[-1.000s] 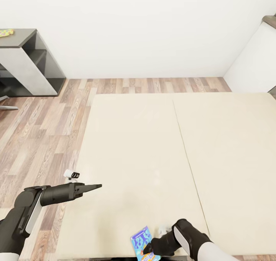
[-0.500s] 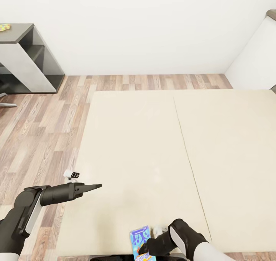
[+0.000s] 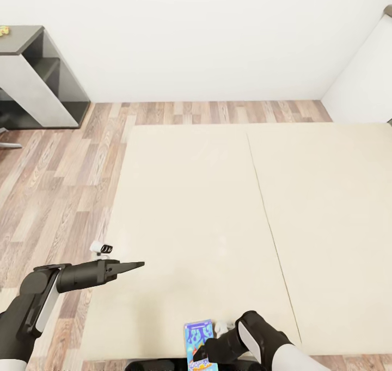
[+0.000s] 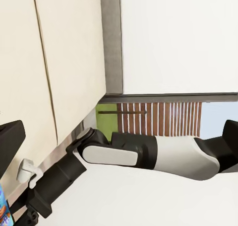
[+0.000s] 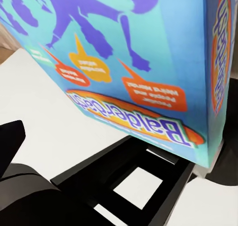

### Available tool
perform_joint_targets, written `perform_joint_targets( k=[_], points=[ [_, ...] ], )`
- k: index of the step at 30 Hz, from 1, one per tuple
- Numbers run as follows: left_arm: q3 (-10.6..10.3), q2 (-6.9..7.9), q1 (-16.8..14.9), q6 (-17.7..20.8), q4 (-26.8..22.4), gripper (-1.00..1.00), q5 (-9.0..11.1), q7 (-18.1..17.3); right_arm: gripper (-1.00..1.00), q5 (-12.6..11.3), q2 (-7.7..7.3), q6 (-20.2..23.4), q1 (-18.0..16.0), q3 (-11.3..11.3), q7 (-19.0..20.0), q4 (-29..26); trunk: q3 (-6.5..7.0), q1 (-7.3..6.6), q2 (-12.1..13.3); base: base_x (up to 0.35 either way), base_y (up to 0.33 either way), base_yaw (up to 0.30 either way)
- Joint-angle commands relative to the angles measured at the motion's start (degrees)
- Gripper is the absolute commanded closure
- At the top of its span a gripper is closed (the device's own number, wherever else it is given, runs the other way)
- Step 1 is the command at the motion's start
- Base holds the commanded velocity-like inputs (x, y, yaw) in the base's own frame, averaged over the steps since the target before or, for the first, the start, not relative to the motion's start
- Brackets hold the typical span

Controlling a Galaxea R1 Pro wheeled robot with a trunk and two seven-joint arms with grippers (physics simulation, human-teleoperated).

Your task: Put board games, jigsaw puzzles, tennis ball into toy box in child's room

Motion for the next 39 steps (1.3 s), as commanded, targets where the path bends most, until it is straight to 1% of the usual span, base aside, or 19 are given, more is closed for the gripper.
perform_joint_targets(
  k=[1,15,23,39],
  points=[
    [0.0,0.02,0.0,0.6,0.0,-1.00,0.0,-0.2,-1.00,-0.6,-0.04,0.2,0.0,0.5,-0.1,-0.1,-0.09,0.00,0.0,0.000,0.000,0.000],
    [0.0,0.04,0.0,0.6,0.0,-1.00,0.0,-0.2,-1.00,-0.5,-0.02,0.1,0.0,0.3,0.3,-1.7,-0.30,0.00,0.0,0.000,0.000,0.000],
    [0.0,0.04,0.0,0.6,0.0,-1.00,0.0,-0.2,-1.00,-0.6,-0.02,0.2,0.0,0.3,0.4,-5.4,-0.31,0.00,0.0,0.000,0.000,0.000],
    [0.0,0.04,0.0,0.6,0.0,-1.00,-0.1,-0.2,-1.00,-0.6,0.03,0.1,0.0,0.3,0.0,-6.4,-0.31,0.00,0.0,0.000,0.000,0.000]
  ],
)
